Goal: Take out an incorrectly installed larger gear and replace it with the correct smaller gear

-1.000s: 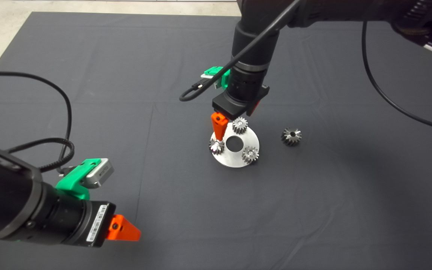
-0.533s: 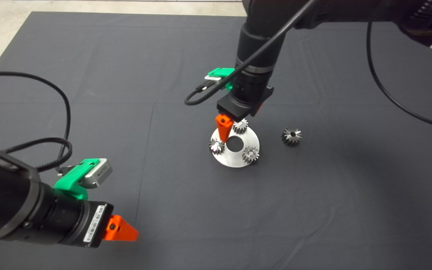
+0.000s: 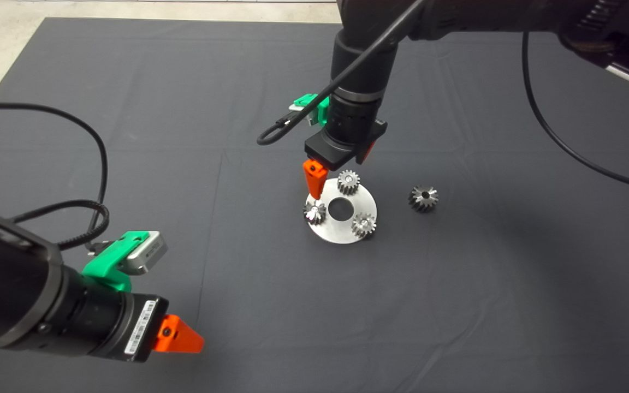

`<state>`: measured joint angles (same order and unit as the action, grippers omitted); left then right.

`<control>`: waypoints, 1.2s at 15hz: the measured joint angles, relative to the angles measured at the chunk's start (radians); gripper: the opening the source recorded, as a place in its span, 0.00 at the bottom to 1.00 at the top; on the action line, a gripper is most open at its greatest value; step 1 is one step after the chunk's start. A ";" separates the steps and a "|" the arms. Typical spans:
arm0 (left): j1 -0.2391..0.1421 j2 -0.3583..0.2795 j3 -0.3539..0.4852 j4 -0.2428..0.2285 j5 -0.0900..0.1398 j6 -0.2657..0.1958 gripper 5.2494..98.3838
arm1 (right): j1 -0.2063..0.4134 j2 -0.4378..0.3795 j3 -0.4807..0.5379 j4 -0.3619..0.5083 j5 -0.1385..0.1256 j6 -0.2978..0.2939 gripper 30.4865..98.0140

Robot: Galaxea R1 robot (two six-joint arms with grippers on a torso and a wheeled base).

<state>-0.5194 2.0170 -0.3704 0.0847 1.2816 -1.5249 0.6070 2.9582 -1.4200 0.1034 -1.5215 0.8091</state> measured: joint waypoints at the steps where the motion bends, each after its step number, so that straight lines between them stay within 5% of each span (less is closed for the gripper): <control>1: 0.000 -0.001 0.000 0.000 0.000 0.000 0.89 | 0.000 -0.032 0.027 0.000 0.002 0.003 0.98; 5: 0.000 0.002 0.000 -0.002 0.000 0.000 0.89 | 0.000 -0.205 0.311 -0.009 -0.014 0.144 0.98; 9: 0.000 0.003 0.000 -0.002 0.001 0.000 0.89 | 0.026 -0.319 0.702 -0.004 -0.002 0.410 0.98; 11: 0.000 0.016 -0.010 0.000 0.000 0.020 0.89 | 0.041 -0.355 0.775 -0.004 -0.016 0.482 0.98; 14: 0.000 0.019 -0.053 0.038 -0.009 0.069 0.89 | 0.066 -0.382 0.783 -0.002 -0.007 0.489 0.98; 18: 0.000 0.056 -0.015 0.042 -0.132 0.017 0.89 | 0.091 -0.429 0.774 0.004 -0.009 0.490 0.98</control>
<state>-0.5193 2.0726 -0.3859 0.1268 1.1497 -1.5080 0.6985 2.5290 -0.6462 0.1078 -1.5309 1.2987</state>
